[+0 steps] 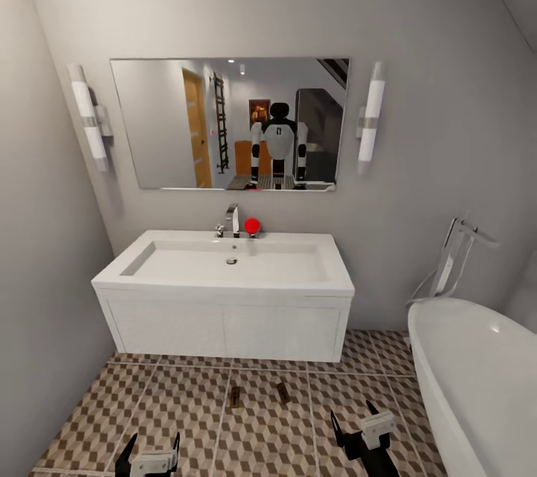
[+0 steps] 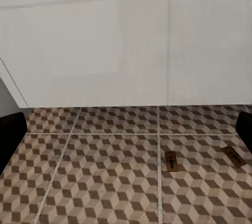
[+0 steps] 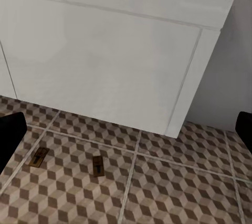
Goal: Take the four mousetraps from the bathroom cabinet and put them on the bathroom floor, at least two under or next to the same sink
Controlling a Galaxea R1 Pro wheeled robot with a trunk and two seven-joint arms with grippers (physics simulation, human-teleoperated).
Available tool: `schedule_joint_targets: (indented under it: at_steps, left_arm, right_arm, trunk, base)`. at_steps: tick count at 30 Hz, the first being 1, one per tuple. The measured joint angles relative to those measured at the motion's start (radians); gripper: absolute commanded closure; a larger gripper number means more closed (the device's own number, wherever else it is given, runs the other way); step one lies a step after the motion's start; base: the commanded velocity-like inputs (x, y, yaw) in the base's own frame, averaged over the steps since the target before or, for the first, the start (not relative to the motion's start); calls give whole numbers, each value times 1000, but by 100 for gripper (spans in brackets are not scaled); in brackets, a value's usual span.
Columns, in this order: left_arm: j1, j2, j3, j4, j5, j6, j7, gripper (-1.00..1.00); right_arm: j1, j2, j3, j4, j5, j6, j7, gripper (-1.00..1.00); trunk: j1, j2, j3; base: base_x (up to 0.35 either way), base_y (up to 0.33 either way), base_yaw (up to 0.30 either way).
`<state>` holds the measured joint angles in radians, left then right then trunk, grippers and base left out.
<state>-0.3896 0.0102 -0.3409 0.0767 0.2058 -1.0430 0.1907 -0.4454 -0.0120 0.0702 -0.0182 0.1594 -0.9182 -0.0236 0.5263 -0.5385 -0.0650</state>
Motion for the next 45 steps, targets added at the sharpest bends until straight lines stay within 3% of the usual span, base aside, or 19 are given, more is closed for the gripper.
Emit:
schedule_joint_targets:
  at_steps: [20,45]
  left_arm:
    - [-1,0,0,0,-1,0,0,-100]
    - [-1,0,0,0,-1,0,0,-100]
  right_arm:
    - [-1,0,0,0,0,0,0,-100]
    - [-1,0,0,0,0,-1,0,-100]
  trunk:
    - [-77,139,65]
    - [-77,139,104]
  base:
    - [0,0,0]
    - [0,0,0]
